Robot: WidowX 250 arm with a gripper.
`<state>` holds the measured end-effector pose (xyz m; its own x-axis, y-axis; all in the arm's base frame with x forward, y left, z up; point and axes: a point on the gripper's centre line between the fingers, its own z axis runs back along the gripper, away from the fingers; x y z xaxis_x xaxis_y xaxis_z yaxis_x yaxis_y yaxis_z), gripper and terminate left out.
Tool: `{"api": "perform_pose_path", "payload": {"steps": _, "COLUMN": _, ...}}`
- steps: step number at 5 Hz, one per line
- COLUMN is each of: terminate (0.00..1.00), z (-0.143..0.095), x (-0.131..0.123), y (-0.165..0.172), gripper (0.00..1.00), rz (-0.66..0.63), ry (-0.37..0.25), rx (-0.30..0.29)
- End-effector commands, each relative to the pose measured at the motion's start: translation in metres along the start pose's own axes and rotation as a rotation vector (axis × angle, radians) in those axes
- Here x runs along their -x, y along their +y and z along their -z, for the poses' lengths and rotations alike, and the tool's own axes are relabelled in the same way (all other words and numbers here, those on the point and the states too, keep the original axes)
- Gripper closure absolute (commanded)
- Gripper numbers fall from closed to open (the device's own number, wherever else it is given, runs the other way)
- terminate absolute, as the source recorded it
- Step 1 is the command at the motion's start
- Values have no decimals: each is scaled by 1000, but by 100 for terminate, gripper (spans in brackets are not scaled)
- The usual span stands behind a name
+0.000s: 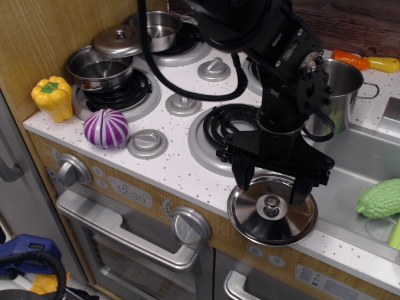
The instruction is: Put lid on pot or pan
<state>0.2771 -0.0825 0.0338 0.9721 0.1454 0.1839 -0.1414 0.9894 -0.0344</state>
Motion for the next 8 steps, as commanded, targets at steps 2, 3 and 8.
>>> {"api": "perform_pose_path", "payload": {"steps": 2, "terminate": 0, "z": 3, "x": -2, "y": 1, "gripper": 0, "rz": 2, "ry": -4, "rx": 3}}
{"api": "perform_pose_path", "payload": {"steps": 3, "terminate": 0, "z": 6, "x": -2, "y": 2, "gripper": 0, "rz": 2, "ry": -8, "rx": 9}}
{"api": "perform_pose_path", "payload": {"steps": 8, "terminate": 0, "z": 27, "x": 0, "y": 1, "gripper": 100, "rz": -23, "ry": -54, "rx": 25}}
